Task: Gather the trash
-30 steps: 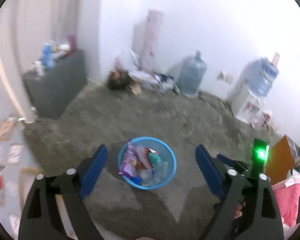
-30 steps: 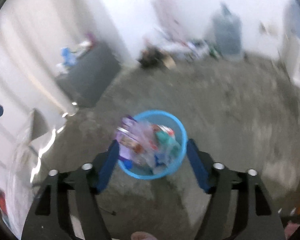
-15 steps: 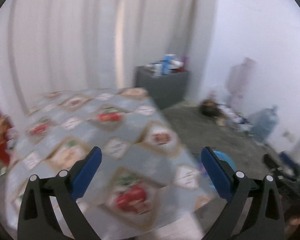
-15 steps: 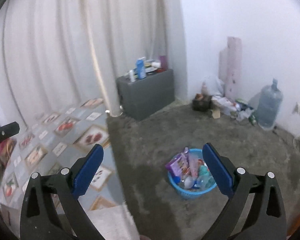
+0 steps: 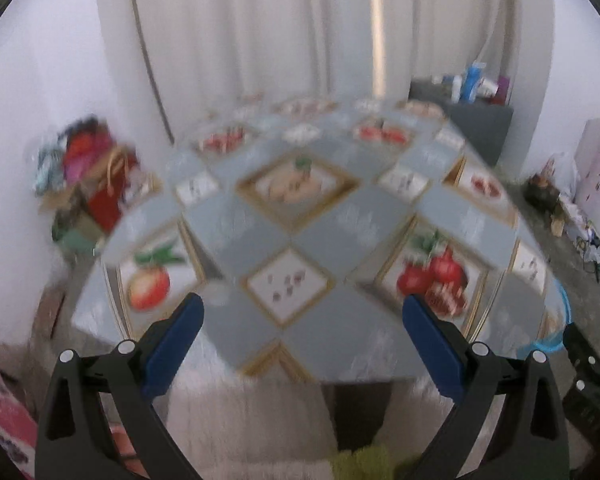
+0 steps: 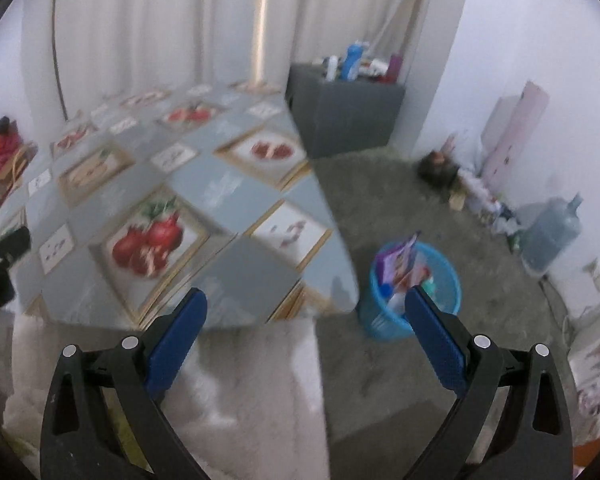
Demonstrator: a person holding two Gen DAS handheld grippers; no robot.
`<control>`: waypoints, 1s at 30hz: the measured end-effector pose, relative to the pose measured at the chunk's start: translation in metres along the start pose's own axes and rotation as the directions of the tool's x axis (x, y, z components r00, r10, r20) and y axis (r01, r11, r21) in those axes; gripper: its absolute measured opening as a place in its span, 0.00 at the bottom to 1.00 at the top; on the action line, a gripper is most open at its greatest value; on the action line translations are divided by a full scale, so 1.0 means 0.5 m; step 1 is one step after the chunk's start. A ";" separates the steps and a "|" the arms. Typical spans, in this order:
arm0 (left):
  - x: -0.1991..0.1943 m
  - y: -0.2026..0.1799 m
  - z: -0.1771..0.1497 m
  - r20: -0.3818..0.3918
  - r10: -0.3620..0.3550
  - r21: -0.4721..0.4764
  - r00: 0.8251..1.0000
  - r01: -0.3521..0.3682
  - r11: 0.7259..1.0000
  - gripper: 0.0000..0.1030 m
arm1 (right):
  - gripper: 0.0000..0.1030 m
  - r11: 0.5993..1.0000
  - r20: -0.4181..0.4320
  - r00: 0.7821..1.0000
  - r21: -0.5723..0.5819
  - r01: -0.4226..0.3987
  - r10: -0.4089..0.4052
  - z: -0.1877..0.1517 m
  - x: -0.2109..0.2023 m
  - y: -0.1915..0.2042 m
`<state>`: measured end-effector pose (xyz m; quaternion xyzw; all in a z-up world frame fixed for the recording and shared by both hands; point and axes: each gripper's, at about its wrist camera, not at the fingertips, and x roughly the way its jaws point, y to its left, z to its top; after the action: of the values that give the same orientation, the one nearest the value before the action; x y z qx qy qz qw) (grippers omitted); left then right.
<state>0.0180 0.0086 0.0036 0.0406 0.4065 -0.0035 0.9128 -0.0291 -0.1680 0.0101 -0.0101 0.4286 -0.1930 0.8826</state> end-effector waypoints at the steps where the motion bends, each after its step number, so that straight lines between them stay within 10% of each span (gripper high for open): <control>1: 0.002 0.001 -0.007 -0.012 0.004 0.002 1.000 -0.004 1.000 0.95 | 0.92 1.000 -0.003 1.000 -0.009 0.003 -0.003 -0.003 0.000 0.008; 30: 0.000 -0.031 -0.013 -0.032 -0.022 0.066 0.999 0.024 0.998 0.95 | 0.92 0.998 -0.034 0.998 0.030 0.056 -0.055 -0.004 0.008 -0.010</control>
<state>0.0125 -0.0064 -0.0016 0.0661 0.4208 -0.0269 0.9043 -0.0301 -0.1740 0.0065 -0.0051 0.4397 -0.2241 0.8697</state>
